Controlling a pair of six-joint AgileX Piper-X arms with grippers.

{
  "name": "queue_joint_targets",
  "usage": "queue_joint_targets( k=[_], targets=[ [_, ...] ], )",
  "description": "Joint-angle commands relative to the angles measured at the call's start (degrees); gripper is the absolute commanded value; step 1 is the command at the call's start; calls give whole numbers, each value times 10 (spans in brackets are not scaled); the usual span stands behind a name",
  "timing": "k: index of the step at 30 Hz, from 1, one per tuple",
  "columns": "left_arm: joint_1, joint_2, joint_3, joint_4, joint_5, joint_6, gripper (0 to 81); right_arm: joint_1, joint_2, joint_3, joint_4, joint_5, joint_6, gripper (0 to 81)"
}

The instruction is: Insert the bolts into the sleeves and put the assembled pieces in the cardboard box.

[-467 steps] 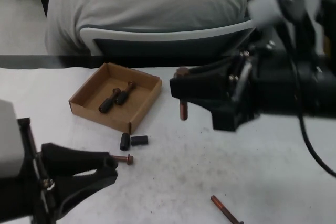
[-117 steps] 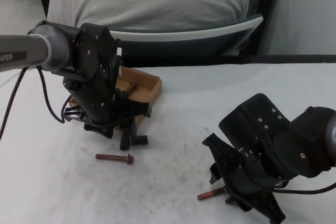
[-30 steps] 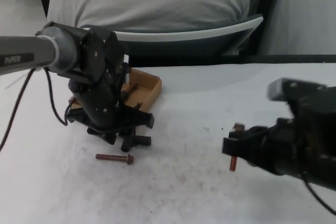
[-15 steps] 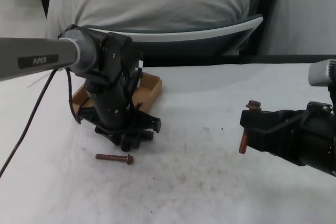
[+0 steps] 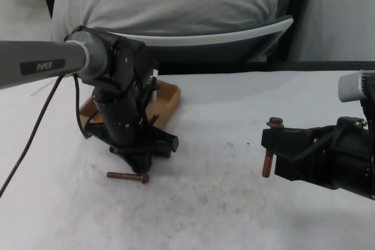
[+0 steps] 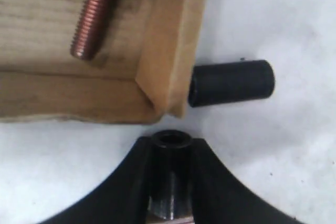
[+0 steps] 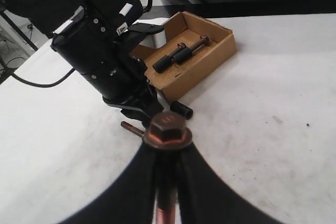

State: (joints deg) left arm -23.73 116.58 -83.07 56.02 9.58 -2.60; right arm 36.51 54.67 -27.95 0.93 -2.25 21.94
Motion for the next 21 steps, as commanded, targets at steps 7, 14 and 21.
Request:
queue_joint_targets(
  k=[7, 14, 21],
  targets=[
    [-4, -142, 28, -39, 28, 15, 4, 1, -24, -2, -3, -13, -42, 2],
    [-4, -330, 168, -173, 65, 15, 8, 1, -51, -2, -3, -78, -70, 2],
    [-4, -531, 353, -326, 105, 15, 8, 2, -67, -2, -3, -127, -97, 2]
  ],
)
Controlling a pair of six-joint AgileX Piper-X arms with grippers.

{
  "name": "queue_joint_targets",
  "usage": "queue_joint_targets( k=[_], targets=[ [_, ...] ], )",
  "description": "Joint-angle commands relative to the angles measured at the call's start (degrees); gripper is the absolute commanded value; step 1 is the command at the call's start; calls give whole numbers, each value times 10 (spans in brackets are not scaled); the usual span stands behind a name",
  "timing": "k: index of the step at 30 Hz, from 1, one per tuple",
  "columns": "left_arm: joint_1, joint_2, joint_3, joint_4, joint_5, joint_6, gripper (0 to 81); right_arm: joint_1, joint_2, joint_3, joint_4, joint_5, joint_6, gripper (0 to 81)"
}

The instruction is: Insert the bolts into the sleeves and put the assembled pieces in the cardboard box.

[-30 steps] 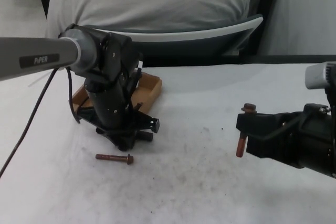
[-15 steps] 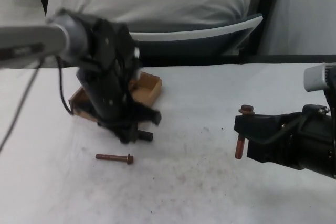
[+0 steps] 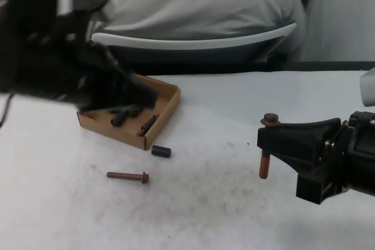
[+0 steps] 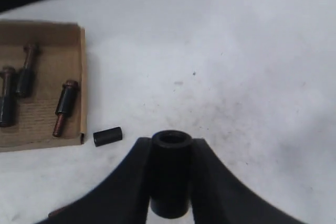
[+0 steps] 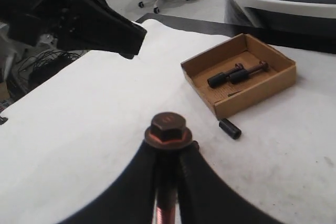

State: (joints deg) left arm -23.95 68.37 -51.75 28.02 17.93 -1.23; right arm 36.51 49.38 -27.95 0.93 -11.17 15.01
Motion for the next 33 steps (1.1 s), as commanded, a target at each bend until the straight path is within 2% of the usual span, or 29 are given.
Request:
queue_joint_targets(
  k=[1, 4, 7, 10, 15, 20, 27, 33],
  targets=[
    [-2, -74, 66, -64, 34, 1, 8, 6, -15, -2, -3, -37, -27, 2],
    [-3, -138, 145, -115, 82, -1, 8, 14, -14, -4, -3, -44, -38, 2],
    [-5, -192, 217, -179, 140, -46, 8, 29, -14, -7, -4, -46, -44, 2],
    [-30, -227, 288, -252, 152, -72, 8, 43, -14, -7, 1, -46, -65, 2],
    [-107, -240, 381, -414, 151, -62, 8, 61, -14, -7, 1, -47, -85, 2],
    [-170, -240, 423, -476, 126, 52, 8, 73, -14, -7, -1, -64, -139, 2],
    [-179, -240, 430, -481, 69, 89, 8, 75, 1, -7, -52, -64, -140, 2],
    [-179, -221, 430, -500, 68, 94, 8, 75, 30, -21, -68, -84, -137, 2]
  ],
)
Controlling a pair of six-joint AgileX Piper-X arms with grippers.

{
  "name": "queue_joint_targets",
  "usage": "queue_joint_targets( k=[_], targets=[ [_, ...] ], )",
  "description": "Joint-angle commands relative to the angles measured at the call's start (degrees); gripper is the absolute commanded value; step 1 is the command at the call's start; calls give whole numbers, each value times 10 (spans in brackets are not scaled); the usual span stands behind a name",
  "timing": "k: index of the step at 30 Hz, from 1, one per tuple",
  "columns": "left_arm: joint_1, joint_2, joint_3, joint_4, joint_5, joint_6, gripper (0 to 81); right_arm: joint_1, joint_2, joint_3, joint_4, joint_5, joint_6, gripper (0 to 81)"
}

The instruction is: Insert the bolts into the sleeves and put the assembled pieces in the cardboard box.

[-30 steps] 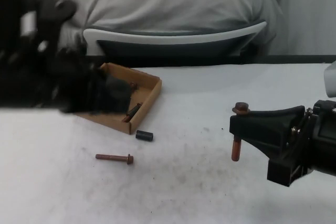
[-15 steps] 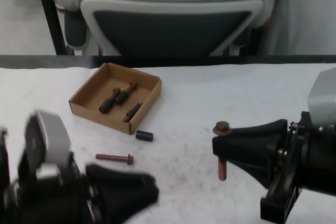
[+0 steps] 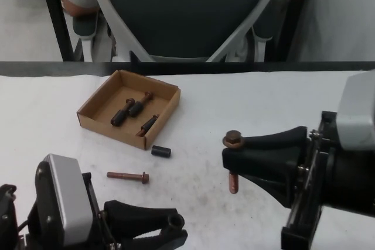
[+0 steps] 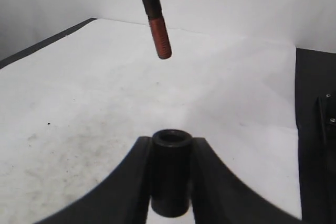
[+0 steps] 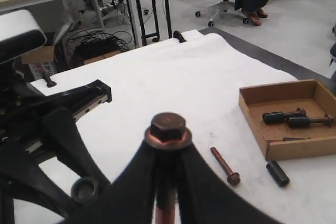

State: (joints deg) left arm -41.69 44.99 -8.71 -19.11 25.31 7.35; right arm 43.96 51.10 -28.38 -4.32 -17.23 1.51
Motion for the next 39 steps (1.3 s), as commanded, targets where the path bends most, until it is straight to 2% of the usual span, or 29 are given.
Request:
queue_joint_targets(
  k=[1, 7, 15, 35, 39],
  targets=[
    [-2, 21, -2, -42, -6, 8, 8, 0, 21, -22, -16, -32, -2, 2],
    [-2, 94, -2, -158, -6, 6, 8, 0, 62, -54, -16, -36, -2, 2],
    [-2, 152, -7, -212, -8, -26, 8, 0, 73, -70, -23, -36, -3, 2],
    [-2, 160, -56, -214, -4, -48, 8, 18, 73, -70, -28, -51, -2, 2],
    [-2, 160, -56, -219, -40, -89, 8, 18, 73, -70, -28, -51, -3, 2]
  ],
)
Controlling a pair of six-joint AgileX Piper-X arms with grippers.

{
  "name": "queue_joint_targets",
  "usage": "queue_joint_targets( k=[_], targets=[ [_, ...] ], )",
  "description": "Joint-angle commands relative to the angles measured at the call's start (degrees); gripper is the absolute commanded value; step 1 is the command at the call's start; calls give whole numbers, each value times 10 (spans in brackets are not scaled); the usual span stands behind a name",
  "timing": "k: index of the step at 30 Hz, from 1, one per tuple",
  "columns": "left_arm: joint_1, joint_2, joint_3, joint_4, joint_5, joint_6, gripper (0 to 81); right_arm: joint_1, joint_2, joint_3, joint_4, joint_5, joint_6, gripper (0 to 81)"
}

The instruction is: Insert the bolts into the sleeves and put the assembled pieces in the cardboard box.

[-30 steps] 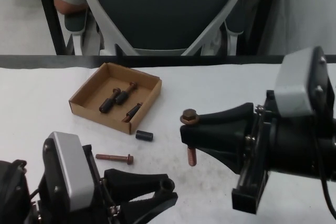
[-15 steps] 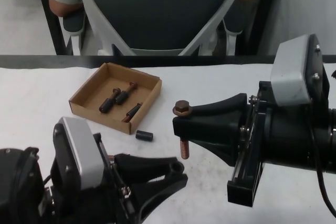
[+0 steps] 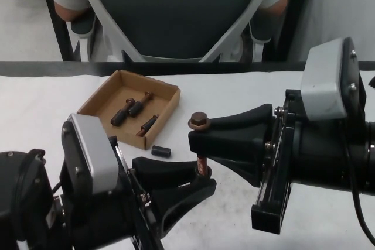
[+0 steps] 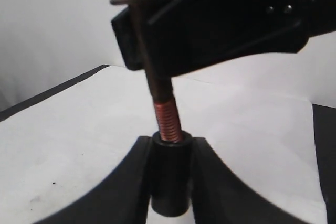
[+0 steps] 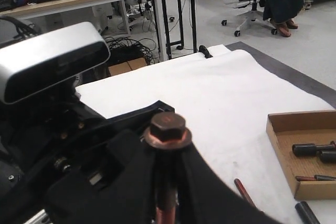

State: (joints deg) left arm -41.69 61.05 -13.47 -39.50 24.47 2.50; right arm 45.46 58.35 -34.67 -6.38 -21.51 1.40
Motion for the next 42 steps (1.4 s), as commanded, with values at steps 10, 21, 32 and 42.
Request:
queue_joint_targets(
  k=[10, 21, 32, 42],
  targets=[
    [-2, -1, -8, -93, -107, -182, 8, 3, 0, -7, -7, -7, -3, 2],
    [-2, -1, -9, -124, -89, -227, 8, 3, 0, -7, -1, -5, -2, 120],
    [63, -1, -11, -133, -111, -285, 8, 3, -11, -7, 86, 12, 29, 504],
    [224, 3, -122, 182, -36, -251, 8, 2, -34, -9, 177, 88, -3, 3]
  ],
)
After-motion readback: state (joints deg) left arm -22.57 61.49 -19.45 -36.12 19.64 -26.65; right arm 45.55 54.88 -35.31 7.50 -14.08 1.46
